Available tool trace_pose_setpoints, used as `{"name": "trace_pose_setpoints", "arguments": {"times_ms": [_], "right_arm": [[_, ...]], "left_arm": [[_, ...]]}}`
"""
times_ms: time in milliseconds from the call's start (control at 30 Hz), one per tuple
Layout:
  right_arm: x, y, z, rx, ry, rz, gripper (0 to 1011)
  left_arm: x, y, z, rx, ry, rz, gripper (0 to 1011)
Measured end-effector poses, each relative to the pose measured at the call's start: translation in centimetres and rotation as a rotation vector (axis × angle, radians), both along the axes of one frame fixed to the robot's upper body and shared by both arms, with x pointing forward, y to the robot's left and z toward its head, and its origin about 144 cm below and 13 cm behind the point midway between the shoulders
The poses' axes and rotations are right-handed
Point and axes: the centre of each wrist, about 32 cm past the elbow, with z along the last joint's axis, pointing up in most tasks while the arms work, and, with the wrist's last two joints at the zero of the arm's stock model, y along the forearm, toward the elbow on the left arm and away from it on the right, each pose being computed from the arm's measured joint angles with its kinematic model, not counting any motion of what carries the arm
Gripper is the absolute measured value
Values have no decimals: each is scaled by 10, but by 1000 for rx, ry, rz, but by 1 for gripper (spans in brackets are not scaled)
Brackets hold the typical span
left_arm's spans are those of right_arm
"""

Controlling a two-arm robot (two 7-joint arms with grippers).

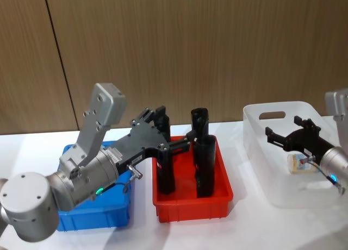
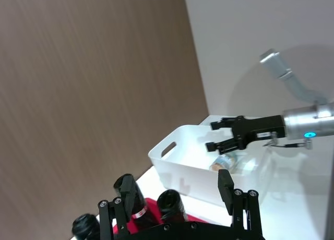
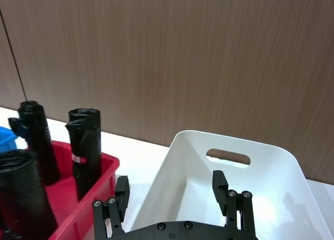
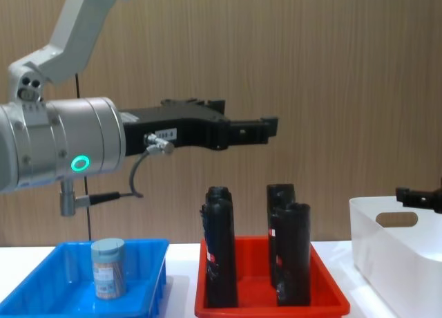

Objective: Pick the cotton swabs from the blue box and place them into the white box.

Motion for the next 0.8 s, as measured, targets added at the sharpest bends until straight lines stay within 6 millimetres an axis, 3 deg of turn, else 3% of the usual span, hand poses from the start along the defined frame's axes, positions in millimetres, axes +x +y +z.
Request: {"name": "trace_pose_setpoints", "arguments": {"times_ms": [800], "right_arm": [[-60,38,-2,23,-68,0,1001]], "left_arm": [[-32,-15,-30,17,-43,257,1004]]}}
